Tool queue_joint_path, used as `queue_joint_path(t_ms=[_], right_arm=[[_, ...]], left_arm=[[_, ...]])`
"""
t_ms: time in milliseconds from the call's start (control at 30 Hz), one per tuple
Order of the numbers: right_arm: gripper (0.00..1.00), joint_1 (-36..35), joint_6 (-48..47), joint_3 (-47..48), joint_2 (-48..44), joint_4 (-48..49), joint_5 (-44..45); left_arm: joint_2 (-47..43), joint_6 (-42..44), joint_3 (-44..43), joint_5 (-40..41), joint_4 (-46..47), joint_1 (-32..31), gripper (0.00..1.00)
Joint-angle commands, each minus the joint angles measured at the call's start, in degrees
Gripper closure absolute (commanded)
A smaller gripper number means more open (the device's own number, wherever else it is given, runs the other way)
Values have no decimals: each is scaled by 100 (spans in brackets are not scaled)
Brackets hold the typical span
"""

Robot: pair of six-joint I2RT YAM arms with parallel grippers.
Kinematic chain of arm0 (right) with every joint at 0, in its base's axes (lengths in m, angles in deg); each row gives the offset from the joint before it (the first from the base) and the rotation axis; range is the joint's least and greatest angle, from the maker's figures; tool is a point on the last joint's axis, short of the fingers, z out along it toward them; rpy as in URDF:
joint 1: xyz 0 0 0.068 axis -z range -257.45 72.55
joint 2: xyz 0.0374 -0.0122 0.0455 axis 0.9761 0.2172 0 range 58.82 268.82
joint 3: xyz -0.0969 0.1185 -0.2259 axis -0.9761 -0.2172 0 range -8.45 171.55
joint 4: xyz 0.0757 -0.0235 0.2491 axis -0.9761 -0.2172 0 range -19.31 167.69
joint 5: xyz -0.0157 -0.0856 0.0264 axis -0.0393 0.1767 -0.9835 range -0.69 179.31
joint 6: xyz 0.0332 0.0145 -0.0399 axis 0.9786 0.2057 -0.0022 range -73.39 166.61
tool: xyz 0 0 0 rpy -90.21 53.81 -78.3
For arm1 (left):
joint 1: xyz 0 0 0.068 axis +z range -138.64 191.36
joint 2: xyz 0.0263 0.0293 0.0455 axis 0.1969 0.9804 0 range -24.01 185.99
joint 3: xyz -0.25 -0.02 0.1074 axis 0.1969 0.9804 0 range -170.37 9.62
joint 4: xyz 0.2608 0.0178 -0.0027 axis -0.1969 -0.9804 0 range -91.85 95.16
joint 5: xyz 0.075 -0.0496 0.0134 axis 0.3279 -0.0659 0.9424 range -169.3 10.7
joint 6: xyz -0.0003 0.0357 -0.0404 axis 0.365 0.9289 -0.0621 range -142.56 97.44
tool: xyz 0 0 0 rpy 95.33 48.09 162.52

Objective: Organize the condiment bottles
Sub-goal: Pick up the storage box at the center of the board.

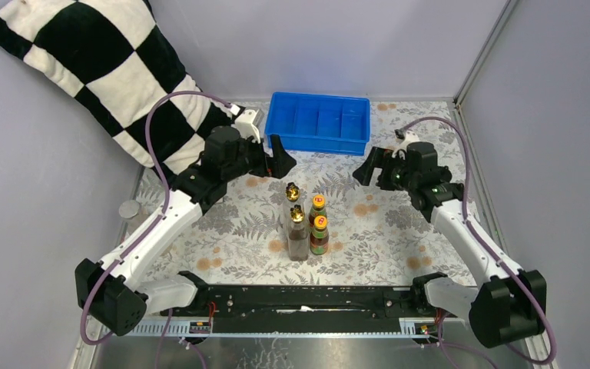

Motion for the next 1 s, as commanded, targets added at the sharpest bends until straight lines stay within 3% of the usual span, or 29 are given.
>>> queue_joint_path(t_ms=[0,100,200,300,733,900,967], right_arm=[[0,-307,-282,588,466,-162,133],[0,-629,-458,787,556,-426,420],[0,-1225,-854,1179,625,-1127,1742],[0,-1404,-892,1406,547,-1557,2362],[6,-1440,-892,1601,-133,-2133,2336],[10,-1442,-765,1765,544,-1530,2590],[8,-1434,-775,2126,1139,-1404,2883]], left_arm=[[-16,167,-143,102,236,-18,1],[-56,255,-203,155,37,-22,1],[-149,373,-255,288,-225,-22,1],[-299,414,-234,379,-416,-23,1],[-1074,31,48,816,-1412,-23,2],[-824,-60,147,1501,-1419,-18,6],[-552,-28,82,1682,-1405,-15,2]])
